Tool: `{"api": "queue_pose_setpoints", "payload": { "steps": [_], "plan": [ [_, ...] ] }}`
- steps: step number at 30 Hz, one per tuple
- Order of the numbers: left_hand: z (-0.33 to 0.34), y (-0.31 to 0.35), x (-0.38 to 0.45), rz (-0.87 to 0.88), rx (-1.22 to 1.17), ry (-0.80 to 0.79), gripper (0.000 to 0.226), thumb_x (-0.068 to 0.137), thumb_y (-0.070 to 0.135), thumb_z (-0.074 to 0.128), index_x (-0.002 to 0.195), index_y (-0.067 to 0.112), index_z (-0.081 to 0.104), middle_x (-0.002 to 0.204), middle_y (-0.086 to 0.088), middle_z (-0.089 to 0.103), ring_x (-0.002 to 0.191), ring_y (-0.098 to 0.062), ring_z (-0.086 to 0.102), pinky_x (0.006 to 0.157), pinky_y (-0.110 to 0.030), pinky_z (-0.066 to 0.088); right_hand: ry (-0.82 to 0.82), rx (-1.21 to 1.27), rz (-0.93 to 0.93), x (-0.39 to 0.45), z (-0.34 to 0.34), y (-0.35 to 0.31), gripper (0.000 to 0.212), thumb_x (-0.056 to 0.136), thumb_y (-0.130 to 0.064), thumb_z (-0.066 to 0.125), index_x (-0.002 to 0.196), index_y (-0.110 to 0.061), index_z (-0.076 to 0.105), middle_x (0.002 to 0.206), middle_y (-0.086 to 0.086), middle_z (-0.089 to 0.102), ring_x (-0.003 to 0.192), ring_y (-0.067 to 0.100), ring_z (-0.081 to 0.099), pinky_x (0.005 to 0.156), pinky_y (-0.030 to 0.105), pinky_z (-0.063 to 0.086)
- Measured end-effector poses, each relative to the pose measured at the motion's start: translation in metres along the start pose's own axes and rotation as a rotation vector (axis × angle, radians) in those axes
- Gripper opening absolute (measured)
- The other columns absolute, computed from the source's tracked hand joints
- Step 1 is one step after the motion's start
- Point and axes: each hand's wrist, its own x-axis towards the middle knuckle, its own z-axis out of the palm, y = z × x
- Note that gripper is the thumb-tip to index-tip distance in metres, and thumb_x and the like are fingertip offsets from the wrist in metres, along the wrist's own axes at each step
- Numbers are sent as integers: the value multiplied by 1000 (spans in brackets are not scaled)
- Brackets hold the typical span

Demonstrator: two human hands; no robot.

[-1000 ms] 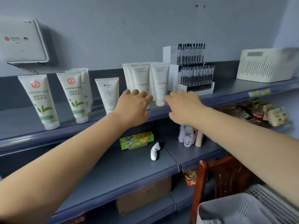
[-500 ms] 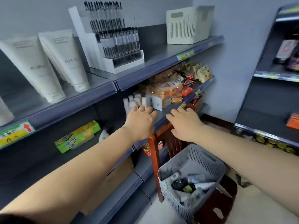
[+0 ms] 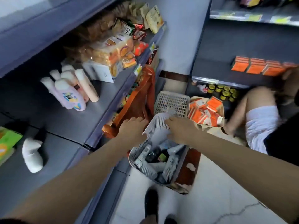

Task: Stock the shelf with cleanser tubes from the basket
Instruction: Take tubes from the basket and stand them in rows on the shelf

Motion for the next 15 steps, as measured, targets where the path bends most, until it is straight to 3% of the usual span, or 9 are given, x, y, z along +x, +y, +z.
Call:
{"api": "queue_pose_setpoints", "payload": {
  "steps": [5,8,12,15],
  "plan": [
    [57,-15,44,48,-116,-149,42,86,28,53,126,16,49,124,-3,54,114,-26,51,90,-39,45,-150,296,170,43,66,15,53,89,-33,49,138,-18,35,137,4,44,119,29,49,92,45,48],
    [93,-18,67,48,-218,-204,37,87,23,52,122,10,51,120,-7,55,109,-29,54,79,-36,43,-233,426,246,64,103,22,54,90,-33,50,140,-18,35,136,5,45,118,28,50,92,42,49],
    [149,-18,93,-1,-337,-316,42,86,26,54,128,17,48,127,-3,53,115,-25,52,89,-38,47,-341,534,376,88,150,32,61,89,-31,55,143,-14,30,139,8,44,117,28,53,93,38,48],
    [189,-17,111,-38,-402,-378,39,86,27,54,124,19,50,126,-3,53,110,-24,55,82,-33,47,-377,560,453,108,184,42,56,89,-30,56,138,-10,38,133,11,52,112,28,56,91,37,48]
  ]
}}
